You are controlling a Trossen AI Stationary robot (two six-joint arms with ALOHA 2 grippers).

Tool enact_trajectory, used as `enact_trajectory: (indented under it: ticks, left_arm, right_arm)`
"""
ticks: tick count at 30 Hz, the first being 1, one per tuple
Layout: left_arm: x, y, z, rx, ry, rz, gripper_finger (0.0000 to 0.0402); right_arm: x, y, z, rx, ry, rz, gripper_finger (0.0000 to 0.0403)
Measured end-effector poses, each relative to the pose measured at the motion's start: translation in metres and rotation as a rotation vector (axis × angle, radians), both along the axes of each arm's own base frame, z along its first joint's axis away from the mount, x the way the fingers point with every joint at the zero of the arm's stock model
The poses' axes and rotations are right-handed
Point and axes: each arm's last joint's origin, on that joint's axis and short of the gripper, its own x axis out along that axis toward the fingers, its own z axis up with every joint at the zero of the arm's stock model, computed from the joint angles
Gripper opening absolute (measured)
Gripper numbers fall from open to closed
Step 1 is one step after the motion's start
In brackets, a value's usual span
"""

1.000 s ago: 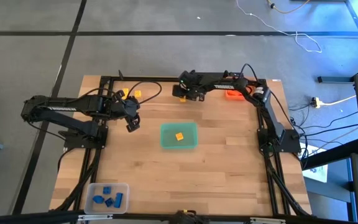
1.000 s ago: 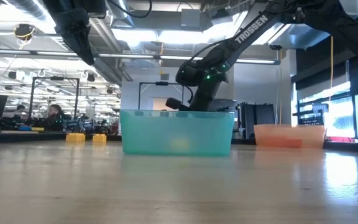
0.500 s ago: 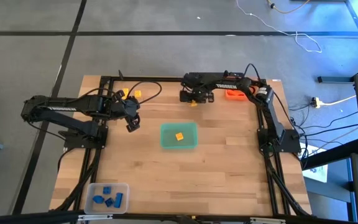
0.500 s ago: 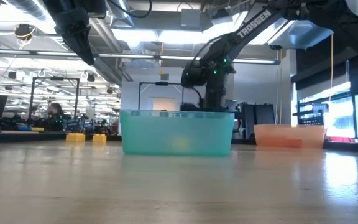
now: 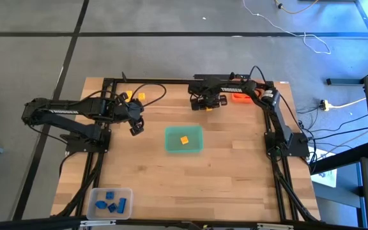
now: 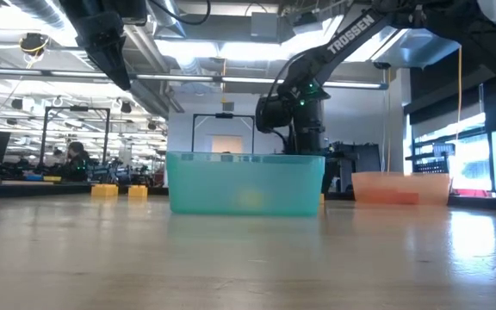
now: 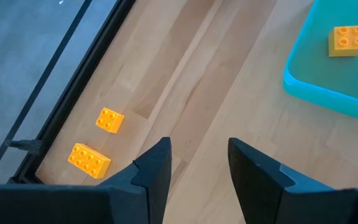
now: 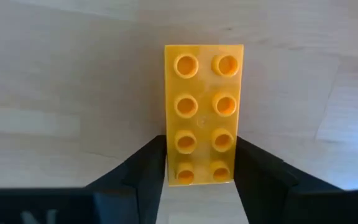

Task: Sort & place blocks by color
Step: Put the yellow game piece into the blue bin

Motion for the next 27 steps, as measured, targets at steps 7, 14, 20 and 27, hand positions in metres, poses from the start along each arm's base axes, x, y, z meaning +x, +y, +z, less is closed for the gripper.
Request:
enact_trajectory:
  ticks: [7,14,20,27]
  left_arm:
    - [0.0001,0.0,-0.0001,0.0,0.0,0.0,0.0149]
    - [0.0,0.0,-0.0002,0.0,0.001,0.0,0.0149]
    - [0.0,0.0,0.0,0.0,0.0,0.0,0.0149]
    - [0.0,0.0,0.0,0.0,0.0,0.0,0.0149]
  right_arm:
    - [0.0006,0.0001,0.0,0.001,-0.002,0.033,0.0175]
    - [0.0023,-0.0008,0.0001,-0.006,-0.021,0.032,0.0175]
    - [0.0029,0.0003,0.0,0.029,-0.04,0.027,0.0175]
    - [0.0054,0.0002,0.0005,-0.047,-0.026,0.042,0.0175]
